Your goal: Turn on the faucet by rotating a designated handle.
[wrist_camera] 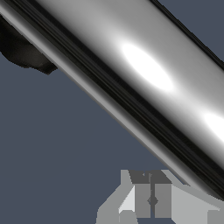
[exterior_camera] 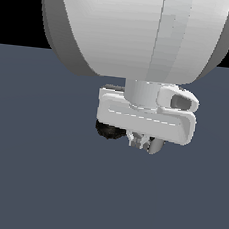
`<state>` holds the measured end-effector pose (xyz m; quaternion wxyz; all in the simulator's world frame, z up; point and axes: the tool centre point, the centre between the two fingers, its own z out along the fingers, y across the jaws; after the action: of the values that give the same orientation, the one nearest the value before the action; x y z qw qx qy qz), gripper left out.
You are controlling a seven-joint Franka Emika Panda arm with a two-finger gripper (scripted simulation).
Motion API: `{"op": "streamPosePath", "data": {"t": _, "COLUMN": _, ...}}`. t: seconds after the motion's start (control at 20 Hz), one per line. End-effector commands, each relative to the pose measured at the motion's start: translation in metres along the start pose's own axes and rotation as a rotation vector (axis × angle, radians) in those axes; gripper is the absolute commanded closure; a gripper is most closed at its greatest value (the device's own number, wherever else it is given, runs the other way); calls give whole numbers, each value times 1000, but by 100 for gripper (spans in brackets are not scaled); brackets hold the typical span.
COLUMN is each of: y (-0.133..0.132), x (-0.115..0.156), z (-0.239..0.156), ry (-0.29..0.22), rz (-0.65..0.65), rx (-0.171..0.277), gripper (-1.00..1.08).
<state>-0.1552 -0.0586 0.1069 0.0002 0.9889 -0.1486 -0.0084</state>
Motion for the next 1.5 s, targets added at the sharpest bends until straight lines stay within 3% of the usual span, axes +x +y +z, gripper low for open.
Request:
{"op": "streamPosePath", "data": {"t": 0.0, "y": 9, "x": 17, "z": -3, "ry": 17, "rz": 3, "rx": 3, "gripper": 108}}
{"op": "streamPosePath", "data": {"t": 1.3, "y": 89, "x": 99, "z": -4, "ry": 17, "rz": 17, "rx": 3, "gripper": 108}}
{"op": "streamPosePath", "data": {"t": 1.45, "y": 76, "x": 95, "z": -1, "ry": 4, "rz": -2, "rx": 6, "gripper": 108}}
